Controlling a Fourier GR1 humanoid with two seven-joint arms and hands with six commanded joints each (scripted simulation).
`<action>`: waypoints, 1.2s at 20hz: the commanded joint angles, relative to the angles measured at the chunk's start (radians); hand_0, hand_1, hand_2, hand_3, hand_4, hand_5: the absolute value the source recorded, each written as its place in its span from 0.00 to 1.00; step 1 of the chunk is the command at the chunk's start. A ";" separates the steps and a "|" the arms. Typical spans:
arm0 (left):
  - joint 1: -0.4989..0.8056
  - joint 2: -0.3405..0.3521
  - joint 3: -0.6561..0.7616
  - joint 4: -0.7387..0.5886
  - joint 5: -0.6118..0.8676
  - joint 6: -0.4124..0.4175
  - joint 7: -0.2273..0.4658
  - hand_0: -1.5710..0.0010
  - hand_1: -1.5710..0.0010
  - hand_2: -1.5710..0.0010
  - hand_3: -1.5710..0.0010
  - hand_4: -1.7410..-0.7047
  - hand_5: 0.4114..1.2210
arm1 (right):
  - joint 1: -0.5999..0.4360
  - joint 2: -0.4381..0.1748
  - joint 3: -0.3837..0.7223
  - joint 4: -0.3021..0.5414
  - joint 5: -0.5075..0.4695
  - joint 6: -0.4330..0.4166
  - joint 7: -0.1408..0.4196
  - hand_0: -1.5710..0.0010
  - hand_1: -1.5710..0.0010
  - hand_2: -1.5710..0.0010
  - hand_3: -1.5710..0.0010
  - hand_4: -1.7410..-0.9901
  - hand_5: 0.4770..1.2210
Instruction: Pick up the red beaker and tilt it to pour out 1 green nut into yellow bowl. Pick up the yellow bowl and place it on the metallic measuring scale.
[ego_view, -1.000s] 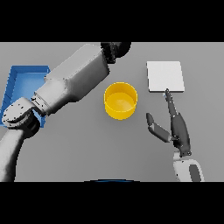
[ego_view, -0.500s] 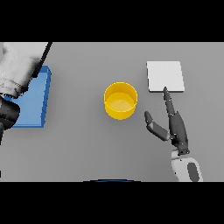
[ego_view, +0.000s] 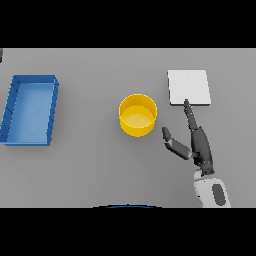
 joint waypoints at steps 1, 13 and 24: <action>0.042 0.005 0.027 -0.022 0.038 0.019 0.008 0.00 0.00 0.00 0.08 0.00 1.00 | 0.002 -0.005 -0.005 0.001 -0.003 0.001 0.005 1.00 1.00 1.00 1.00 0.92 0.23; 0.595 -0.037 0.130 -0.629 0.315 0.159 0.269 0.00 0.00 0.00 0.08 0.00 1.00 | 0.012 -0.029 0.001 -0.015 0.034 -0.008 0.015 1.00 1.00 1.00 1.00 0.96 0.23; 0.827 -0.099 0.099 -0.888 0.329 0.222 0.372 0.00 0.00 0.00 0.01 0.03 0.72 | 0.031 -0.020 0.000 -0.014 0.019 -0.005 -0.015 1.00 1.00 1.00 1.00 0.96 0.22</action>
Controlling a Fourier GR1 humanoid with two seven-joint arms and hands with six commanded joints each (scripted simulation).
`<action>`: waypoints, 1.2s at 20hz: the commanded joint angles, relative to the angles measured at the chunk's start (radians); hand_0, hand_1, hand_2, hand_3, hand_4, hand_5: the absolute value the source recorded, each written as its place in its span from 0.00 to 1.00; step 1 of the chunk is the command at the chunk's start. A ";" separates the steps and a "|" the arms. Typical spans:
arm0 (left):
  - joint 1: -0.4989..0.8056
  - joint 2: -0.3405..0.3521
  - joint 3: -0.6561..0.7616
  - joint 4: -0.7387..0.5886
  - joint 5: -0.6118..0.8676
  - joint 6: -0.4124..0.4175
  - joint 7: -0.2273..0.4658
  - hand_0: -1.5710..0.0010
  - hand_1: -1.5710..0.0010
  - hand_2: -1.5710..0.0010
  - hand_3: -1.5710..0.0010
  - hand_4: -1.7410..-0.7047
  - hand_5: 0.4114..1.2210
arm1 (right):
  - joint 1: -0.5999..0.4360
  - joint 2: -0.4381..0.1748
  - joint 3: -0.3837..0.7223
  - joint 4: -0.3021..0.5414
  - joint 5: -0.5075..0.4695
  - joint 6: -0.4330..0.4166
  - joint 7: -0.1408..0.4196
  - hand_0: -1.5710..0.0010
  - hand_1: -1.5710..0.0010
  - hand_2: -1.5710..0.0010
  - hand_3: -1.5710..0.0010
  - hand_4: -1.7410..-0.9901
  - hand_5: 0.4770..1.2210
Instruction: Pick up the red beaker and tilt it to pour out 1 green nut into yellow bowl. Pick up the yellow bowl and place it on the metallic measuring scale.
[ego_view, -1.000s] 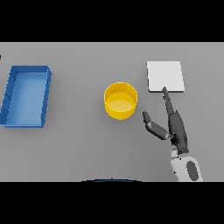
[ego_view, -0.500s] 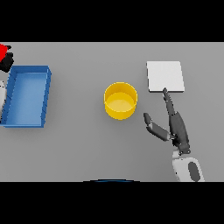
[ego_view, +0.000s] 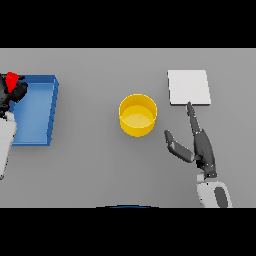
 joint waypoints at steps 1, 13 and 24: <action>0.010 0.005 -0.004 -0.004 -0.007 -0.001 0.005 0.00 0.00 0.00 0.01 0.09 0.65 | -0.004 -0.005 0.000 -0.004 0.002 0.001 0.002 1.00 1.00 1.00 1.00 0.96 0.21; 0.044 0.047 -0.055 -0.012 -0.011 -0.133 -0.017 0.80 0.83 0.83 0.84 0.89 0.30 | -0.020 -0.019 -0.008 0.006 -0.017 0.022 -0.010 1.00 1.00 1.00 1.00 0.97 0.22; 0.049 0.044 -0.051 -0.019 -0.008 -0.108 -0.101 0.98 0.99 0.99 0.99 0.96 0.31 | -0.237 -0.247 0.093 0.086 0.148 0.218 0.083 1.00 1.00 1.00 1.00 0.86 0.27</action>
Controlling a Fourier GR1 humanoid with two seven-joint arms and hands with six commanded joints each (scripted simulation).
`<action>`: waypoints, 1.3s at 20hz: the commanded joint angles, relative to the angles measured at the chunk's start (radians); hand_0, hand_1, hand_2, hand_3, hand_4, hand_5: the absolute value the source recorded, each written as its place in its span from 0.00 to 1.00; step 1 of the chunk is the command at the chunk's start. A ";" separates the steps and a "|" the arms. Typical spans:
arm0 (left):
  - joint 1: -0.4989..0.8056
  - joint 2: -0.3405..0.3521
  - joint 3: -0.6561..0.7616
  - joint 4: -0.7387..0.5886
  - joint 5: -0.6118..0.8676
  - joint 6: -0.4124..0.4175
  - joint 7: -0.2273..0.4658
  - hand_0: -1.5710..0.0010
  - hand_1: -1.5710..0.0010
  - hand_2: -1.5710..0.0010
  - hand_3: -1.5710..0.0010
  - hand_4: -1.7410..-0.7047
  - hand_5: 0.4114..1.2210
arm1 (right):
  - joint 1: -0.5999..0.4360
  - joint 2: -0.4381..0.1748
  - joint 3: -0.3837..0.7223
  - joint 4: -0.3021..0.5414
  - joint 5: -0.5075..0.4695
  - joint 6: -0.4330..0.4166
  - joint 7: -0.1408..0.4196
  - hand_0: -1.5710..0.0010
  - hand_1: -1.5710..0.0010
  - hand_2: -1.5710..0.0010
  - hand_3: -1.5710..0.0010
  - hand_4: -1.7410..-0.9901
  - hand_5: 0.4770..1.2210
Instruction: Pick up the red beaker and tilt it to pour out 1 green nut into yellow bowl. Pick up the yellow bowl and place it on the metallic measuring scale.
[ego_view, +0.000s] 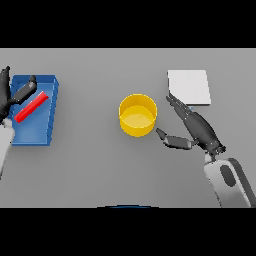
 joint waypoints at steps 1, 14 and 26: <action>0.002 -0.002 -0.003 -0.009 -0.002 0.004 0.003 0.99 0.99 0.99 0.99 0.97 0.32 | -0.038 -0.031 0.027 -0.002 0.041 0.019 -0.010 1.00 1.00 1.00 1.00 0.82 0.26; 0.004 0.006 -0.009 0.003 -0.012 0.002 0.015 1.00 1.00 1.00 1.00 0.96 0.36 | -0.414 -0.162 0.337 0.261 0.375 0.204 -0.168 1.00 1.00 1.00 1.00 0.70 0.32; 0.025 0.018 0.001 -0.024 -0.002 0.002 0.015 1.00 1.00 1.00 1.00 0.96 0.35 | -0.578 -0.074 0.446 0.462 0.437 0.290 -0.180 1.00 1.00 1.00 1.00 0.64 0.35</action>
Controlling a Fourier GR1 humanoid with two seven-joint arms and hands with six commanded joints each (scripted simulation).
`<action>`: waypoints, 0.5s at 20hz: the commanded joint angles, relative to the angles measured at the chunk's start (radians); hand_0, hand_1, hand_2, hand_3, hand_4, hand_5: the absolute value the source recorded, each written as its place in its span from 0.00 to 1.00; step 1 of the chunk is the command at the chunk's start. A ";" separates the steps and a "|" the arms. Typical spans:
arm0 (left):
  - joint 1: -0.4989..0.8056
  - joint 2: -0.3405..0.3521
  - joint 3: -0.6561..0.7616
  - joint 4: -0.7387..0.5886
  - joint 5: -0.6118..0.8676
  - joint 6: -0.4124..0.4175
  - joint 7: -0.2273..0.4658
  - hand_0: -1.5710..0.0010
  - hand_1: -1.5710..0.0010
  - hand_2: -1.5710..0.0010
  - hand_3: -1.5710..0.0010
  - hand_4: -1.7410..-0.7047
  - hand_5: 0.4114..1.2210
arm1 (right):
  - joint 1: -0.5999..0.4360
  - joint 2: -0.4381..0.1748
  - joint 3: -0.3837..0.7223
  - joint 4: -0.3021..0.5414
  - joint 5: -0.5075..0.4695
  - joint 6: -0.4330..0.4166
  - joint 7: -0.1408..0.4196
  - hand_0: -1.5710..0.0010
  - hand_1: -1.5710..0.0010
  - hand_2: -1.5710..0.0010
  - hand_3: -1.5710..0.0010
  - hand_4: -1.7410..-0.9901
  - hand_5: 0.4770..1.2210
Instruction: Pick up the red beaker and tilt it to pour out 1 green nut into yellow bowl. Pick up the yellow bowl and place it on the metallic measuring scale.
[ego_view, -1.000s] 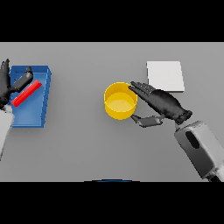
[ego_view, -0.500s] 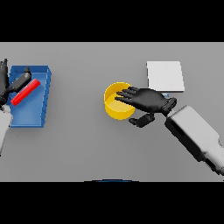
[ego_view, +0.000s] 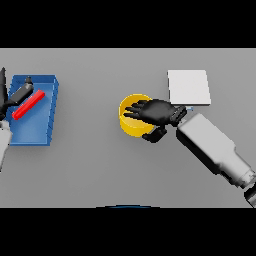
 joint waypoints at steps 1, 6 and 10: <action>-0.003 0.012 0.005 0.000 0.003 -0.009 0.000 1.00 1.00 1.00 1.00 0.96 0.35 | -0.007 0.007 0.007 0.011 0.003 0.013 0.006 1.00 1.00 1.00 1.00 0.64 0.35; -0.011 0.009 0.003 0.015 0.003 -0.014 0.002 1.00 1.00 1.00 1.00 0.96 0.35 | -0.025 0.035 0.019 0.073 0.004 0.040 0.019 1.00 1.00 1.00 0.98 0.61 0.36; -0.004 0.005 0.002 0.018 0.002 -0.007 -0.015 1.00 1.00 1.00 1.00 0.96 0.36 | -0.024 0.054 0.000 0.081 -0.022 0.094 0.068 0.98 0.98 0.95 0.91 0.58 0.44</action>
